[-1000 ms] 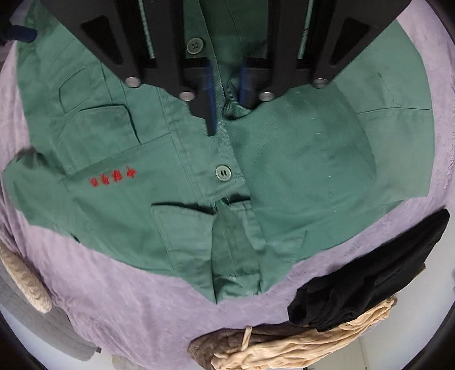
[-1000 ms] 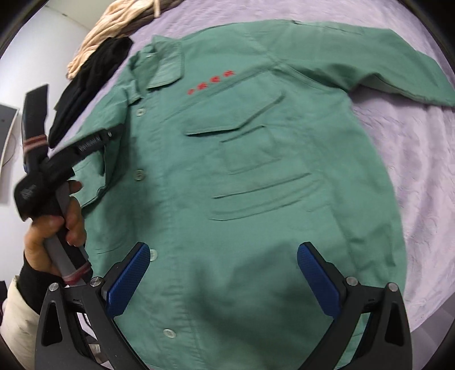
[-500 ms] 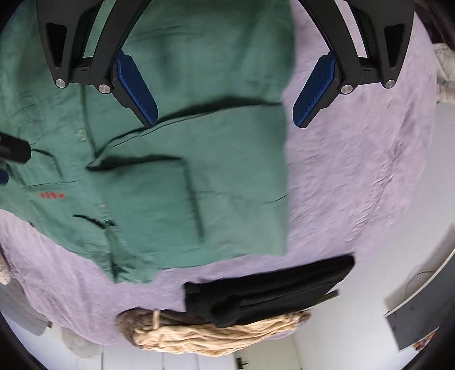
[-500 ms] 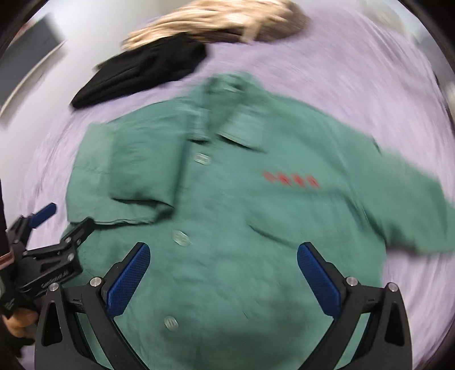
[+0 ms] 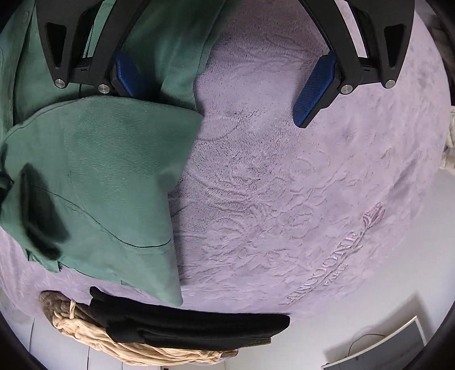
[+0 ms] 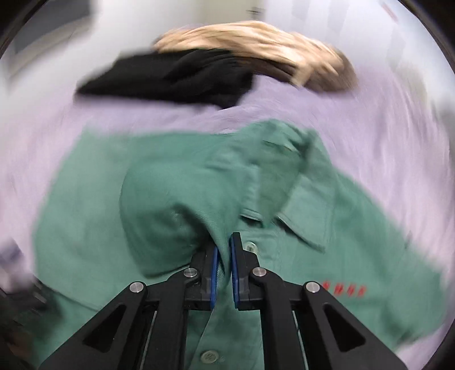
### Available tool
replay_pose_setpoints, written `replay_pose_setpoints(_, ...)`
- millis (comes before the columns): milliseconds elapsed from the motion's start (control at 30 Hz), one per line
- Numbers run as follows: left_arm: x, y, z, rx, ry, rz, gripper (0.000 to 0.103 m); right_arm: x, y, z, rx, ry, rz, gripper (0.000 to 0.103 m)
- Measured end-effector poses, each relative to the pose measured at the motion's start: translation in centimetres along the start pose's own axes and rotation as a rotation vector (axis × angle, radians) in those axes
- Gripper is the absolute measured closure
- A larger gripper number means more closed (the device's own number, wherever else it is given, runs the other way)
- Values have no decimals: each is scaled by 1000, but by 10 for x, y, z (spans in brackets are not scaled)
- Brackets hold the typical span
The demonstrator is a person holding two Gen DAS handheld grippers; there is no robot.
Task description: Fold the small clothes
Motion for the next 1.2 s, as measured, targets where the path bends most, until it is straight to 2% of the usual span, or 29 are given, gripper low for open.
replay_pose_setpoints(67,1,2,3,19,19,-27,6,8,-56,-1,-124,2,333,94)
replay_pose_setpoints(133,1,5,7,45,45,-67,6,29,-100,8,-209,32,587,91)
replay_pose_setpoints(167,0,7,8,59,59,-86,6,42,-116,11,-229,46,680,90)
replay_pose_setpoints(233,0,12,6,79,78,-121,6,59,-131,7,-286,45,779,90)
replay_pose_setpoints(267,-1,15,6,79,82,-132,6,61,-132,4,-295,48,784,90)
replay_pose_setpoints(300,-2,20,1,69,80,-141,6,62,-131,2,-306,49,774,84)
replay_pose_setpoints(333,-3,25,0,65,79,-145,6,59,-129,-1,-321,53,752,63)
replay_pose_setpoints(367,-3,32,-2,61,81,-148,6,57,-123,-3,-342,52,733,49)
replay_pose_setpoints(400,-2,39,-3,70,97,-150,6,53,-123,-5,-365,44,718,29)
replay_pose_setpoints(433,0,46,-3,79,116,-153,6,50,-117,-8,-381,35,697,25)
replay_pose_setpoints(500,4,64,-5,78,138,-179,6,39,-110,0,-396,32,676,25)
replay_pose_setpoints(600,-2,81,-10,79,133,-208,6,30,-108,22,-388,51,733,25)
replay_pose_setpoints(633,-5,83,-12,74,124,-212,6,31,-110,22,-384,67,752,30)
replay_pose_setpoints(667,-10,81,-14,75,115,-208,6,30,-109,23,-371,78,752,41)
replay_pose_setpoints(700,-12,77,-15,81,105,-198,6,26,-106,23,-373,84,735,83)
replay_pose_setpoints(733,-15,71,-17,88,93,-181,6,22,-100,16,-367,82,696,97)
replay_pose_setpoints(833,-23,47,-21,121,61,-122,6,20,-91,-7,-311,40,558,97)
replay_pose_setpoints(900,-33,29,-16,153,53,-91,6,26,-96,-13,-266,43,514,97)
replay_pose_setpoints(1000,-57,7,1,192,56,-70,6,46,-122,0,-223,82,612,97)
replay_pose_setpoints(1067,-71,-5,13,223,80,-65,6,58,-133,6,-254,87,689,97)
replay_pose_setpoints(1133,-87,-19,23,262,112,-44,6,62,-134,7,-258,81,694,97)
replay_pose_setpoints(1200,-105,-31,30,274,108,-22,6,60,-132,6,-239,87,665,96)
Point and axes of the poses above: each gripper's, at about its wrist camera, not at the fingertips, and z roughly the way its jaws point, y to its left, x to its underside, the point moved 4 cm from there along z, roughly the way its jaws point, and after that the axes turned 7 degrees about -x, right-handed, at the moved point
